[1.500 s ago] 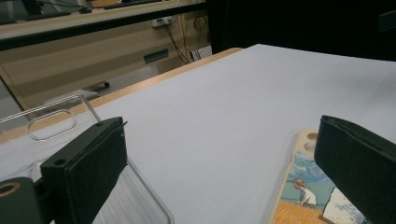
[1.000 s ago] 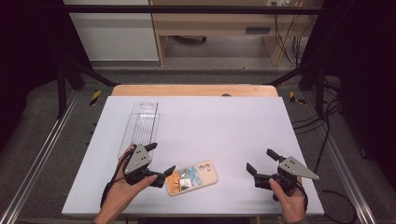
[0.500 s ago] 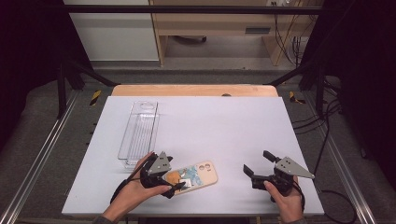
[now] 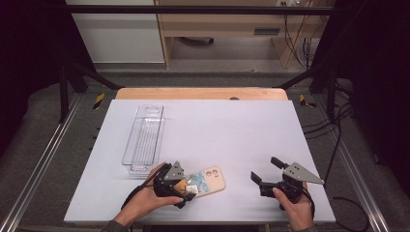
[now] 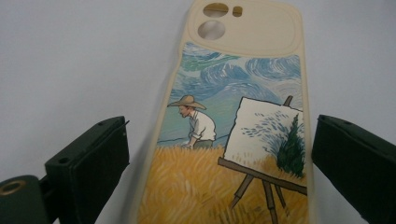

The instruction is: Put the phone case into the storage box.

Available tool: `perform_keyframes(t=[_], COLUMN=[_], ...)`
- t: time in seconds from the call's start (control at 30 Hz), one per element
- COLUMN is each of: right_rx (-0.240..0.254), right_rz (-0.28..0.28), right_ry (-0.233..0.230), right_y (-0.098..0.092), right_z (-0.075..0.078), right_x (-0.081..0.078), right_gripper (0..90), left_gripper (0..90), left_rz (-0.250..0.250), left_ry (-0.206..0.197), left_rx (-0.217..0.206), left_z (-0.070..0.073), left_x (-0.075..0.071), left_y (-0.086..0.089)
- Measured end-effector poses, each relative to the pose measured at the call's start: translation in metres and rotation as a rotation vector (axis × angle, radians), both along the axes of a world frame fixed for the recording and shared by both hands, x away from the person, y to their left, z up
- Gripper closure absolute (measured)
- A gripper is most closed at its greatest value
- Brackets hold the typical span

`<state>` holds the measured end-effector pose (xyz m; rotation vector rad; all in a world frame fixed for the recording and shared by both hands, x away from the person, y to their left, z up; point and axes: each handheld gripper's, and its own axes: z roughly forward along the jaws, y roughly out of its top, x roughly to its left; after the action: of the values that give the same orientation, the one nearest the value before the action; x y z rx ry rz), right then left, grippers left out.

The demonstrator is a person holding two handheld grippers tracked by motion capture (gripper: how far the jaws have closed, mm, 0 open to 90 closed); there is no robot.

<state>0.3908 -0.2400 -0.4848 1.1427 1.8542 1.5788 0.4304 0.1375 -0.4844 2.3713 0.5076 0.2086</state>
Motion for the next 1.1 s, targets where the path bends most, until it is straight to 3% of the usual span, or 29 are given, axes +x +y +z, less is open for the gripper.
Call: perform_keyframes(t=[0.17,0.4,0.5,0.9,1.1], right_rx=[0.003,0.007,0.009,0.009,0.007], right_rz=[0.005,0.006,0.003,0.006,0.002], right_ry=[0.005,0.005,0.005,0.012,0.014], right_y=[0.0004,-0.0003,-0.0016,0.0005,0.0023], right_z=[-0.0003,-0.0001,0.0002,-0.0007,-0.0012], right_x=[0.0001,-0.0004,-0.0007,-0.0007,-0.0013], right_gripper=[3.8,3.9,4.0,4.6,4.9], left_gripper=[3.9,6.6,7.7,11.1,11.7], left_rz=[-0.023,-0.042,-0.037,-0.061,-0.039], left_ry=[0.016,-0.001,0.003,-0.067,-0.102], left_rx=[0.015,0.038,0.029,0.04,-0.002], left_z=[-0.0028,-0.0063,-0.0071,-0.0051,-0.0001], left_x=[0.0001,-0.0001,0.0003,-0.0061,-0.008], left_y=[-0.0046,-0.0074,-0.0064,-0.0073,-0.0039])
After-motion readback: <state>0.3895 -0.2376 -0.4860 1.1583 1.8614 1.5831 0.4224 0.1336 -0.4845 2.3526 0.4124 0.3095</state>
